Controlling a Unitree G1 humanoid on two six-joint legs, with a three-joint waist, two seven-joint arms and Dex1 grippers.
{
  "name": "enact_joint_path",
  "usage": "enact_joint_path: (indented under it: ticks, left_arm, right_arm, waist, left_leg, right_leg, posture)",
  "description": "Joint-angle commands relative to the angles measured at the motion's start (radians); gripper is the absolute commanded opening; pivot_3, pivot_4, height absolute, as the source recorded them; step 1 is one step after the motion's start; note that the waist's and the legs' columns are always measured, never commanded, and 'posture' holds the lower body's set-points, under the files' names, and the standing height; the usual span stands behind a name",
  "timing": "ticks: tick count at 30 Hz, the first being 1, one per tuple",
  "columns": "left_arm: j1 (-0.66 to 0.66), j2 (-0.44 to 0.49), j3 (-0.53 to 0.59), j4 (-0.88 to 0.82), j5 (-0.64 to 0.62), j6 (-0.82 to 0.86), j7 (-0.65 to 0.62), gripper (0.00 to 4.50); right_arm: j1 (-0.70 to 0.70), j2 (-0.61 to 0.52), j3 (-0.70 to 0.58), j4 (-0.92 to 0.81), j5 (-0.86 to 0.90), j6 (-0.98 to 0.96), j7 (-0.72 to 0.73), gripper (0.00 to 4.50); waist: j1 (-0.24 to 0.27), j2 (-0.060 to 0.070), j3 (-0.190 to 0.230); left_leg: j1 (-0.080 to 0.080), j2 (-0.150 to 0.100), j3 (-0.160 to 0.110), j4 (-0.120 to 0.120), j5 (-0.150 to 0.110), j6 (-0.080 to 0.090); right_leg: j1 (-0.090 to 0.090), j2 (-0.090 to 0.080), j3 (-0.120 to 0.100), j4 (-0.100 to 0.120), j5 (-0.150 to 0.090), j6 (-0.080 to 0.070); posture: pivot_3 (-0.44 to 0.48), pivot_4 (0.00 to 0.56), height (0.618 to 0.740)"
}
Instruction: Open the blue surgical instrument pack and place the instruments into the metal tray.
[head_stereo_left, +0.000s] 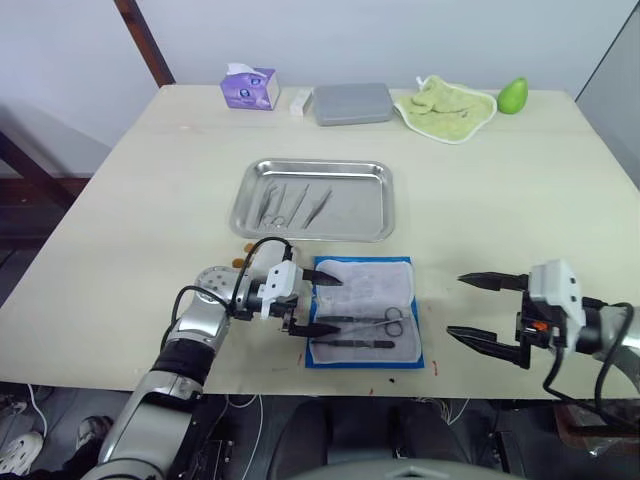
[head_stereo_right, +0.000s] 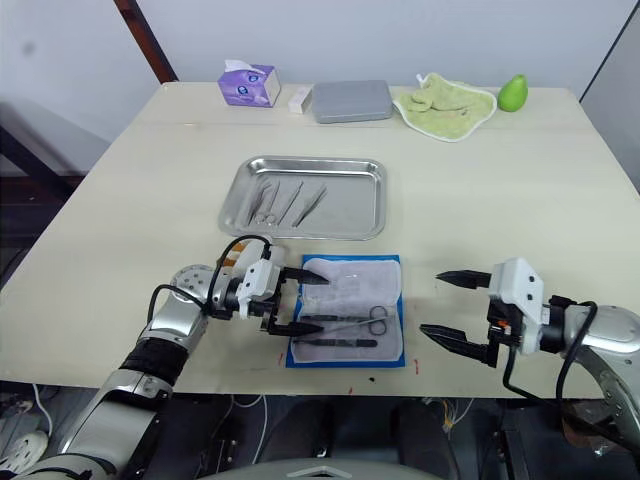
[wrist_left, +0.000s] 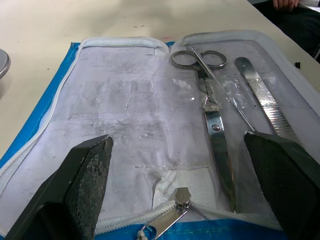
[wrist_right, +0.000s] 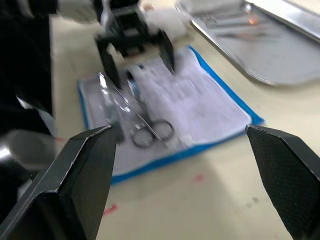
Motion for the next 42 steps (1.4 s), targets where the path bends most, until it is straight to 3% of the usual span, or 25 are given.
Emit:
enact_joint_path:
  ticks: [1, 4, 8, 21, 42]
  left_arm:
    - [0.026, 0.016, -0.036, 0.076, 0.069, -0.006, -0.004, 4.40]
    - [0.012, 0.010, -0.039, 0.089, 0.071, -0.011, -0.003, 4.40]
    - [0.001, 0.005, -0.041, 0.098, 0.073, -0.012, -0.002, 4.50]
    - [0.016, 0.009, -0.037, 0.085, 0.071, -0.010, 0.007, 4.50]
    - [0.027, 0.019, -0.039, 0.034, 0.066, 0.031, 0.014, 4.50]
  right_arm:
    - [-0.108, 0.027, 0.113, 0.037, -0.067, 0.035, -0.047, 4.50]
    - [-0.230, 0.080, 0.215, 0.114, -0.114, 0.074, -0.072, 4.50]
    - [-0.312, 0.110, 0.318, 0.170, -0.214, 0.023, -0.067, 3.41]
    - [-0.418, 0.153, 0.472, 0.278, -0.386, -0.090, -0.011, 3.41]
    - [-0.414, 0.160, 0.515, 0.231, -0.441, -0.077, 0.056, 3.41]
  waist:
    - [0.000, 0.001, 0.000]
    - [0.002, 0.000, 0.000]
    - [0.004, 0.001, -0.001]
    - [0.003, 0.002, -0.001]
    - [0.003, 0.002, -0.001]
  left_leg:
    - [0.000, 0.000, 0.000, 0.000, 0.000, 0.000]
    - [0.000, 0.000, 0.000, 0.000, 0.000, 0.000]
    - [-0.001, 0.000, 0.000, 0.000, 0.000, 0.000]
    - [0.000, 0.000, 0.000, 0.001, 0.000, 0.000]
    - [0.000, 0.000, 0.000, 0.001, 0.000, 0.000]
  right_leg:
    - [0.000, 0.000, 0.000, 0.000, 0.000, 0.000]
    - [-0.001, 0.001, 0.000, 0.000, 0.000, 0.000]
    - [-0.001, 0.001, 0.000, 0.001, 0.001, -0.002]
    - [-0.001, 0.001, 0.000, 0.002, 0.001, -0.003]
    - [-0.001, 0.001, 0.000, 0.002, 0.001, -0.003]
  posture:
    - [0.000, 0.150, 0.740]
    - [0.000, 0.150, 0.740]
    - [0.000, 0.150, 0.740]
    - [0.000, 0.150, 0.740]
    - [0.000, 0.150, 0.740]
